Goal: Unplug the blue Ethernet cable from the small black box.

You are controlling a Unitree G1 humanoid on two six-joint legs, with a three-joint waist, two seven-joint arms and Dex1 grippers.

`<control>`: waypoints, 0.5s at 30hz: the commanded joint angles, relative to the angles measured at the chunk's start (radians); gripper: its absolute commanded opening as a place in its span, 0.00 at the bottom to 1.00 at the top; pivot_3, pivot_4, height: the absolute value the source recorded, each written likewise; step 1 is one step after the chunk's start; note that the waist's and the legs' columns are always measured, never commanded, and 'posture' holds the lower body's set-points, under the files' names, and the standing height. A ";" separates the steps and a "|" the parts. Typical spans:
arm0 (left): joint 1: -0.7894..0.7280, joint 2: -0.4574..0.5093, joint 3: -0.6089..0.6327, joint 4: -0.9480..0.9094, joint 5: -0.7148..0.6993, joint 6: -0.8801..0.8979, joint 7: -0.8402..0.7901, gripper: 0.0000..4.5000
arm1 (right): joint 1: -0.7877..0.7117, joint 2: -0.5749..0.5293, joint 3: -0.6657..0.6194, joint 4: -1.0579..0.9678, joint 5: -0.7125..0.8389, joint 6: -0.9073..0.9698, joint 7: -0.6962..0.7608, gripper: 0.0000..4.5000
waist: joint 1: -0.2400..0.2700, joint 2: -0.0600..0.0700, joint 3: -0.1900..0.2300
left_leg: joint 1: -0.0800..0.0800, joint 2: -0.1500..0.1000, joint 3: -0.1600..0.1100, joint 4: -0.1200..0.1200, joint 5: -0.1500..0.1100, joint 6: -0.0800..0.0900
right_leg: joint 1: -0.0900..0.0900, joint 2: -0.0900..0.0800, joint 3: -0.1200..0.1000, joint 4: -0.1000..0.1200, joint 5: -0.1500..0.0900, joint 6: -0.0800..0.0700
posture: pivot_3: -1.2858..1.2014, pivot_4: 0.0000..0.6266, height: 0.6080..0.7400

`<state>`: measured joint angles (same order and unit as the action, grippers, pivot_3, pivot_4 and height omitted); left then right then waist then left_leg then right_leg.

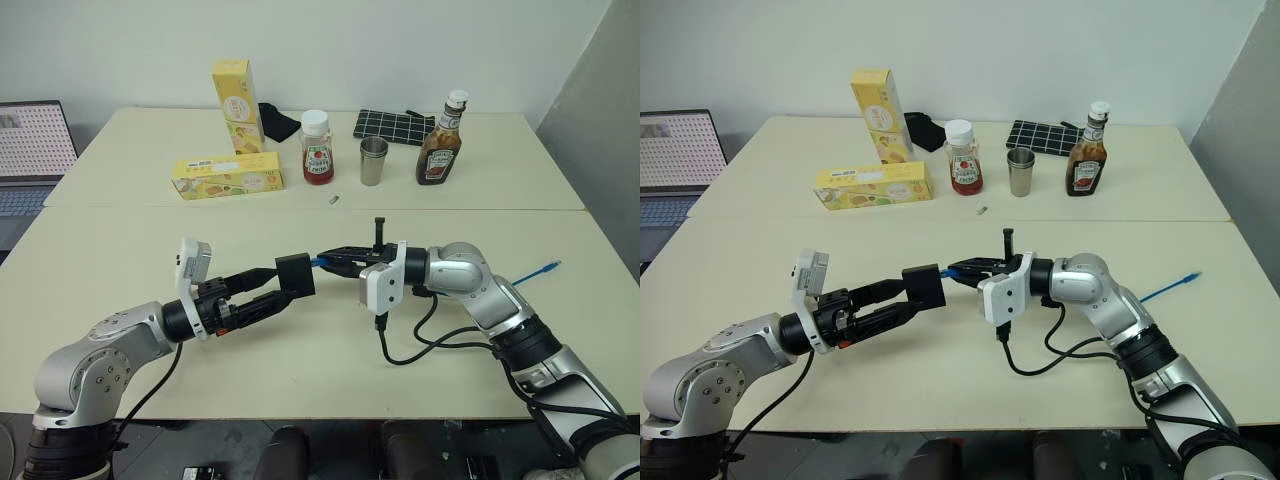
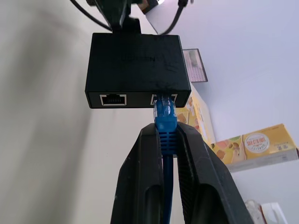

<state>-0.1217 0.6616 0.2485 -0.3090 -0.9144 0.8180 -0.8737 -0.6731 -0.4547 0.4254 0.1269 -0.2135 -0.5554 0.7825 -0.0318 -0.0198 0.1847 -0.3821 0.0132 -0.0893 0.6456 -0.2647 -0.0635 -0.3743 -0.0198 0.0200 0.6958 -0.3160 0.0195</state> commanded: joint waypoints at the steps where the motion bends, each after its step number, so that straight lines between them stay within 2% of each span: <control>1: -0.017 -0.009 0.007 -0.011 -0.044 -0.005 -0.033 0.92 | -0.018 0.004 -0.016 -0.052 0.020 -0.017 0.004 0.03 | 0.000 0.000 0.000 | 0.000 0.000 0.000 0.000 0.000 0.000 | 0.000 0.000 0.000 0.000 0.000 0.000 | 0.52 0.24 1.00; 2: -0.018 -0.010 0.007 -0.010 -0.049 -0.003 -0.037 0.92 | -0.017 0.005 -0.017 -0.054 0.020 -0.017 0.005 0.03 | 0.000 0.000 0.000 | 0.000 0.000 0.000 0.000 0.000 0.000 | 0.000 0.000 0.000 0.000 0.000 0.000 | 0.52 0.24 1.00; 3: -0.021 -0.010 0.008 -0.007 -0.057 0.000 -0.042 0.88 | -0.017 0.005 -0.017 -0.056 0.020 -0.019 0.004 0.03 | 0.000 0.000 0.000 | 0.000 0.000 0.000 0.000 0.000 0.000 | 0.000 0.000 0.000 0.000 0.000 0.000 | 0.52 0.24 1.00; 7: -0.027 -0.009 0.008 0.000 -0.065 0.007 -0.048 0.70 | -0.018 0.007 -0.022 -0.050 0.016 -0.031 -0.005 0.03 | 0.000 0.000 0.000 | 0.000 0.000 0.000 0.000 0.000 0.000 | 0.000 0.000 0.000 0.000 0.000 0.000 | 0.52 0.24 1.00; 10: -0.029 -0.008 0.003 0.002 -0.065 0.006 -0.047 0.52 | -0.020 0.008 -0.025 -0.044 0.010 -0.044 -0.012 0.03 | 0.000 0.000 0.000 | 0.000 0.000 0.000 0.000 0.000 0.000 | 0.000 0.000 0.000 0.000 0.000 0.000 | 0.52 0.24 1.00; 12: -0.033 -0.011 -0.004 0.006 -0.059 0.002 -0.045 0.45 | -0.021 0.008 -0.026 -0.040 0.004 -0.053 -0.018 0.03 | 0.000 0.000 0.000 | 0.000 0.000 0.000 0.000 0.000 0.000 | 0.000 0.000 0.000 0.000 0.000 0.000 | 0.52 0.24 1.00; 15: -0.038 -0.014 -0.018 0.013 -0.036 -0.011 -0.036 0.30 | -0.021 0.008 -0.024 -0.032 -0.002 -0.065 -0.023 0.03 | 0.000 0.000 0.000 | 0.000 0.000 0.000 0.000 0.000 0.000 | 0.000 0.000 0.000 0.000 0.000 0.000 | 0.52 0.24 1.00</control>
<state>-0.1443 0.6526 0.2352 -0.2960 -0.9602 0.8222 -0.9110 -0.6732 -0.4511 0.4239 0.1162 -0.2164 -0.5870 0.7768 -0.0318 -0.0198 0.1848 -0.3821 0.0131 -0.0894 0.6456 -0.2647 -0.0635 -0.3742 -0.0199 0.0202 0.6957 -0.3160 0.0195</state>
